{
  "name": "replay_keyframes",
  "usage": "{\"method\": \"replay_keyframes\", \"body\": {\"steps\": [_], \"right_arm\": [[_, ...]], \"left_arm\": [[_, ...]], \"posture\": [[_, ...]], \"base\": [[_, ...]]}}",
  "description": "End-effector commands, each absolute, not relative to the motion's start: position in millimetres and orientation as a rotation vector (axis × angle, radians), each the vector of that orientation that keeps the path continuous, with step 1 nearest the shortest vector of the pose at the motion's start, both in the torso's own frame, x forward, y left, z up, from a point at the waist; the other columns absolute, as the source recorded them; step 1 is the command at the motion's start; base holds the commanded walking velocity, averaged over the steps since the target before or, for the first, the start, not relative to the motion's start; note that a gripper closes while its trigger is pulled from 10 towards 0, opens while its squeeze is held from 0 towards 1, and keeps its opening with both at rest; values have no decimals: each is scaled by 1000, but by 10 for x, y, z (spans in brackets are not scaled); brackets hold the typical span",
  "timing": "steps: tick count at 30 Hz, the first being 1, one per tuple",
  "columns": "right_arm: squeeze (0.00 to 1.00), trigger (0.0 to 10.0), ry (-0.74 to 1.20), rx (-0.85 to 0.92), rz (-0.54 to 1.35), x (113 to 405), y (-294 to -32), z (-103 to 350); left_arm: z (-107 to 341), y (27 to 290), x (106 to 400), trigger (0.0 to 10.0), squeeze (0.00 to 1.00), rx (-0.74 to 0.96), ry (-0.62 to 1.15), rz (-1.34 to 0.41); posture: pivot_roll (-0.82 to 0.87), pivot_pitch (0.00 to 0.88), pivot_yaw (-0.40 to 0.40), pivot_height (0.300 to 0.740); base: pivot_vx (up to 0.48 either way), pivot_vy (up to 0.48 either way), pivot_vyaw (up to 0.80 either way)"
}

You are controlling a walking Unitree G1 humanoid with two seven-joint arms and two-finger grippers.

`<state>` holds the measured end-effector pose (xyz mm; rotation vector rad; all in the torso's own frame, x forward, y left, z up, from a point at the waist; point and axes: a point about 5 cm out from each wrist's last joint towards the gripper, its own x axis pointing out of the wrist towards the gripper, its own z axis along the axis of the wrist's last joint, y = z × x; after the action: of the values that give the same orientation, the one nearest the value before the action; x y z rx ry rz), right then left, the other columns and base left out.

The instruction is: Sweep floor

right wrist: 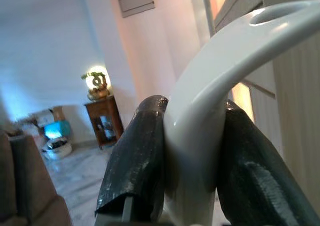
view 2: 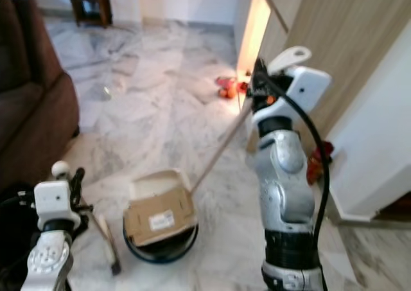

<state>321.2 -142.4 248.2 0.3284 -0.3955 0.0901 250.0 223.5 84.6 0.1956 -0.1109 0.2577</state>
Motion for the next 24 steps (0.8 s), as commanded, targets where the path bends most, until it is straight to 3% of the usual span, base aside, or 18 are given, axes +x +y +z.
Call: {"method": "replay_keyframes", "body": {"steps": [1, 8, 22, 24], "right_arm": [[0, 10000, -474, 333, 83, 3156, -1480, 2628], [0, 10000, -483, 327, 95, 3154, -1455, 2634], [0, 10000, -477, 307, 145, 3121, -1336, 2609], [0, 10000, -488, 308, 187, 3069, -1174, 2623]], "left_arm": [[903, 2189, 2513, 10000, 0, 195, -147, 248], [911, 2186, 2517, 10000, 0, 190, -153, 246], [912, 2164, 2512, 10000, 0, 192, -156, 229], [900, 2166, 2501, 10000, 0, 193, -151, 228]], "posture": [[161, 54, -29, 740], [163, 61, -29, 740], [158, 79, -21, 740], [156, 85, -19, 740]], "base": [[371, 0, 0], [354, 0, 0], [0, 0, 0], [0, 0, 0]]}}
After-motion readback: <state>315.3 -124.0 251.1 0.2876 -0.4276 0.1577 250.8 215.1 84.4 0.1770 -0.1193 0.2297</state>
